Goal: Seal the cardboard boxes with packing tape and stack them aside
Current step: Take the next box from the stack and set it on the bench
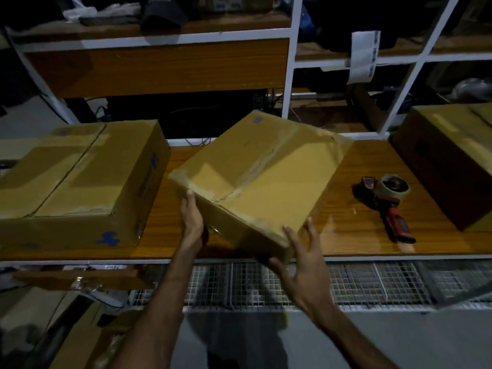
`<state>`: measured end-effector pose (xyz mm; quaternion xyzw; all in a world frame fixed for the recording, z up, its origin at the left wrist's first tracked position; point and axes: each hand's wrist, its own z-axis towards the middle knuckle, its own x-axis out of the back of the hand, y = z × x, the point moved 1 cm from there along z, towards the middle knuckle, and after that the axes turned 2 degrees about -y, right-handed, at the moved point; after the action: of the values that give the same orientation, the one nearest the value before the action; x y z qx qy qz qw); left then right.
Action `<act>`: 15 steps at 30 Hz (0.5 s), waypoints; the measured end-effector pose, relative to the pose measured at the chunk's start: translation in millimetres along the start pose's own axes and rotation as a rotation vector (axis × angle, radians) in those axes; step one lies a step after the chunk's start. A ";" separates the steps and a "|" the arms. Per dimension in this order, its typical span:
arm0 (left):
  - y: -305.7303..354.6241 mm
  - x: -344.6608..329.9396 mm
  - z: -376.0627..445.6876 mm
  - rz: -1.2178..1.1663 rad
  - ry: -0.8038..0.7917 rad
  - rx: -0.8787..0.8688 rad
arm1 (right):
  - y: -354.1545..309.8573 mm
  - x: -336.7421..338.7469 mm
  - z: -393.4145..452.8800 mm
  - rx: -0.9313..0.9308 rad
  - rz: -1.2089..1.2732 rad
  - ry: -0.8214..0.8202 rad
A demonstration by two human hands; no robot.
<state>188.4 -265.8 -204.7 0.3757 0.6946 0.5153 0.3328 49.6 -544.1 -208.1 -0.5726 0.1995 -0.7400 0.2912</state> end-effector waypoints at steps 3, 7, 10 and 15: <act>-0.2 12.3 0.2 0.036 -0.099 -0.004 | -55.9 -28.4 3.9 0.110 -0.120 -0.033; 3.9 24.8 -12.7 0.024 -0.170 -0.174 | -71.7 -19.1 65.5 0.274 -0.126 0.081; 5.9 27.1 -16.0 0.017 -0.221 -0.197 | -27.6 20.3 153.9 0.083 -0.232 0.179; 8.8 32.7 -13.5 0.026 -0.254 -0.211 | 49.9 82.2 248.1 -0.403 -0.402 -0.016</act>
<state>162.3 -242.1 -195.4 0.4098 0.5842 0.5380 0.4487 284.4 -626.2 -113.6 -0.6529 0.2228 -0.7237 0.0205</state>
